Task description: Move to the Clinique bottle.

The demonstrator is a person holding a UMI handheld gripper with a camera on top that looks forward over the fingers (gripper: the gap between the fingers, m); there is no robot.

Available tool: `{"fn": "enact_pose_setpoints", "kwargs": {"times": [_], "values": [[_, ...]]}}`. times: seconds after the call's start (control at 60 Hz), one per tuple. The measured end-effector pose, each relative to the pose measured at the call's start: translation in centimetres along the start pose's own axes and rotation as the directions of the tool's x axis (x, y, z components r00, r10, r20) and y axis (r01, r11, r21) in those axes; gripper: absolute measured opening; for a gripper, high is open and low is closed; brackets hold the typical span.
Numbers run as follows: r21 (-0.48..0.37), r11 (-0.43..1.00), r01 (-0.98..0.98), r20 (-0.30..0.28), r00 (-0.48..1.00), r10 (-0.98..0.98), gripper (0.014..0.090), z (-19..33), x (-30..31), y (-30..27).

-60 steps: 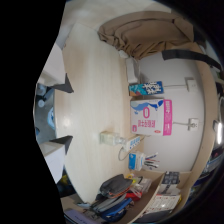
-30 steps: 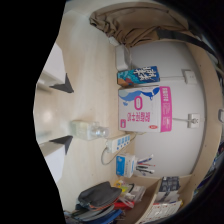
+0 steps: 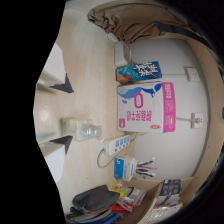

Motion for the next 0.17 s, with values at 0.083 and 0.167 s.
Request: {"fn": "enact_pose_setpoints", "kwargs": {"times": [0.083, 0.167], "values": [[0.001, 1.0, -0.004, -0.006, 1.0, 0.004, 0.087, -0.03, 0.17, 0.01], [0.004, 1.0, -0.011, -0.007, 1.0, 0.011, 0.0871, -0.16, 0.16, -0.06]]}}
